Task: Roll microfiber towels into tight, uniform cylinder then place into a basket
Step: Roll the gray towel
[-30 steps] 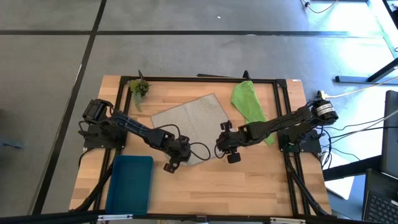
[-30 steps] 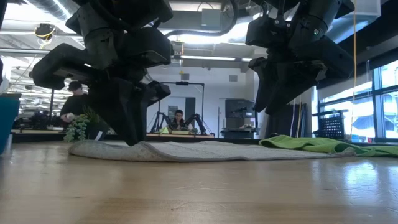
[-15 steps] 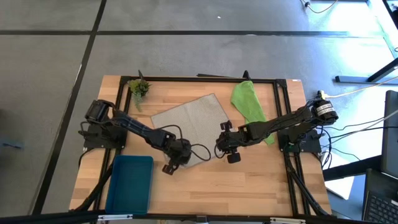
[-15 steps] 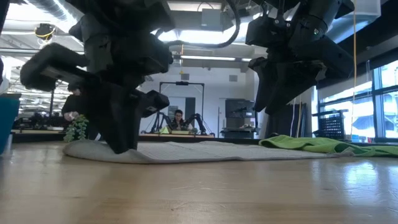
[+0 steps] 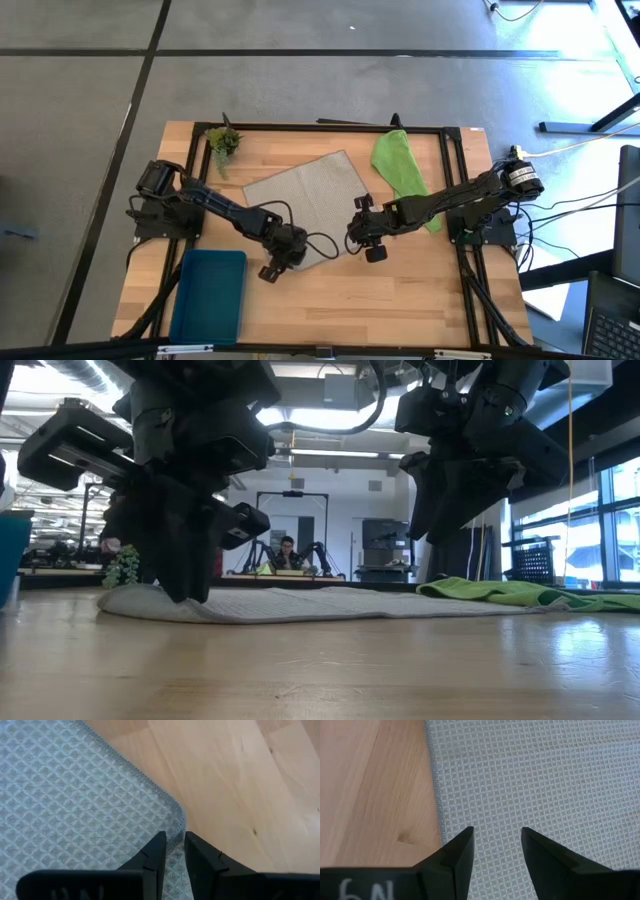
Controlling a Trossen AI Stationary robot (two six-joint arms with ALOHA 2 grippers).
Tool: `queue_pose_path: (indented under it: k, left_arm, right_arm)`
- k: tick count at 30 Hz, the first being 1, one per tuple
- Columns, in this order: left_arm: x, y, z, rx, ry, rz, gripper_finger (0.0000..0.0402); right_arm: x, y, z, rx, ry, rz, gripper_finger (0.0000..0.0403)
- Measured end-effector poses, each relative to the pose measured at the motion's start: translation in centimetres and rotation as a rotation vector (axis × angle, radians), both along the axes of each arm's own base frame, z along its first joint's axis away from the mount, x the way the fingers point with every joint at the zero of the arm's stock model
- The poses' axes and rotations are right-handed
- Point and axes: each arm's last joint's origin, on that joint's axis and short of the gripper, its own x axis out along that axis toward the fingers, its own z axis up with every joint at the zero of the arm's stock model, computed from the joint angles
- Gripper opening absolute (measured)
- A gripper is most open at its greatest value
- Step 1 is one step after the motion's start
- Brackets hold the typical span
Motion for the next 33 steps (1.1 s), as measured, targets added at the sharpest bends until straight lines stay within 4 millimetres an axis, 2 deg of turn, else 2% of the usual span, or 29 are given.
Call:
queue_pose_path:
  k: [10, 19, 23, 27, 33]
  left_arm:
    - [-0.6, -0.9, -0.2, 0.026, 0.038, -0.027, 0.0060]
    - [-1.1, -1.9, -0.3, 0.145, 0.015, -0.052, 0.0059]
    - [-1.1, -1.9, -0.3, 0.155, 0.015, -0.052, 0.0042]
    - [-1.1, -1.9, -0.3, 0.156, 0.015, -0.050, 0.0009]
    - [-1.0, -1.8, -0.3, 0.172, 0.011, -0.009, 0.0002]
  right_arm:
    - [0.0, 0.0, 0.0, 0.000, 0.000, 0.001, 0.0165]
    - [0.0, 0.0, 0.0, -0.001, 0.000, 0.001, 0.0165]
    - [0.0, 0.0, 0.0, -0.001, 0.000, 0.002, 0.0165]
    - [0.0, 0.0, 0.0, -0.001, 0.000, 0.002, 0.0165]
    - [0.0, 0.0, 0.0, -0.001, 0.000, 0.002, 0.0165]
